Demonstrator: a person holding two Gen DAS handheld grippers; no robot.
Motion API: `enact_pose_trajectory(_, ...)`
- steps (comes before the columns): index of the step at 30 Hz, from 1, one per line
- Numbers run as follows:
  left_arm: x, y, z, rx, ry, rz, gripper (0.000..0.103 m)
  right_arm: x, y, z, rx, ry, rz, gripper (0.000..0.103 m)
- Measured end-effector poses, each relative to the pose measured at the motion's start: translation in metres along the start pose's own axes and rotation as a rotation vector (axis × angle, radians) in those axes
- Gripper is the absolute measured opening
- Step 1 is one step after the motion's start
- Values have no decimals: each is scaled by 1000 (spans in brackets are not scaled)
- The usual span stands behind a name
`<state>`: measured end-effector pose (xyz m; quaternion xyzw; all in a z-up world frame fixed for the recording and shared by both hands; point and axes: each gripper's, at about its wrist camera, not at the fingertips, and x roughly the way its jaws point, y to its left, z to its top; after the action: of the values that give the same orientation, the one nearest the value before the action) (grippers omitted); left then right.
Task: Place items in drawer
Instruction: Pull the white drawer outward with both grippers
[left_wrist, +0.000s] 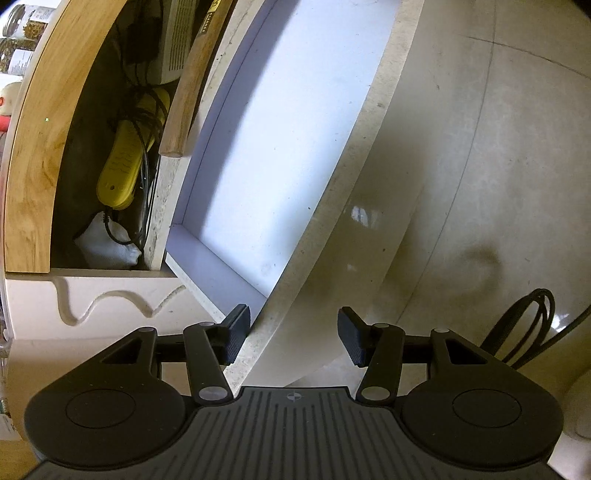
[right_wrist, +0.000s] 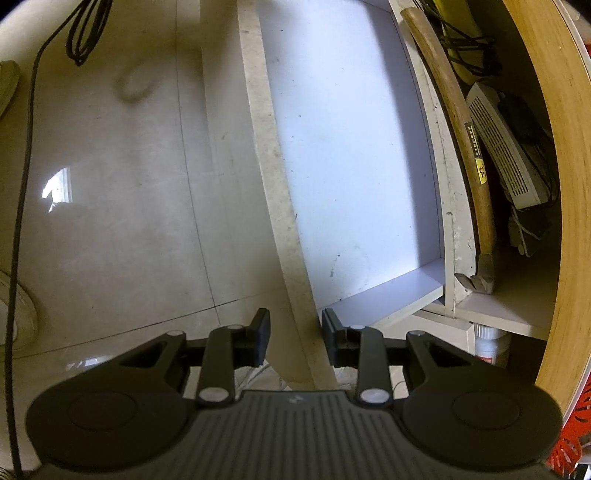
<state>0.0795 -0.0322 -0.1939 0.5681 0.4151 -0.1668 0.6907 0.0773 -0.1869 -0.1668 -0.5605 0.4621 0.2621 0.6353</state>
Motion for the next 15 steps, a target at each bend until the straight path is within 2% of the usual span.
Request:
enact_pose_trajectory(10,3,7,2,-4,1,-7,51,-2,-1,-1,11,-3,8,33)
enact_pose_trajectory(12,2,10,3,-6,1,-14,55,-2,-2,-2,23,-12,11,33)
enact_pose_trajectory(14,3,13,3,-25,8,-45,73,-2,-4,-3,36,-21,14,36)
enact_pose_trajectory(15,4,15,3,-35,14,-58,79,-2,-4,-4,43,-26,15,41)
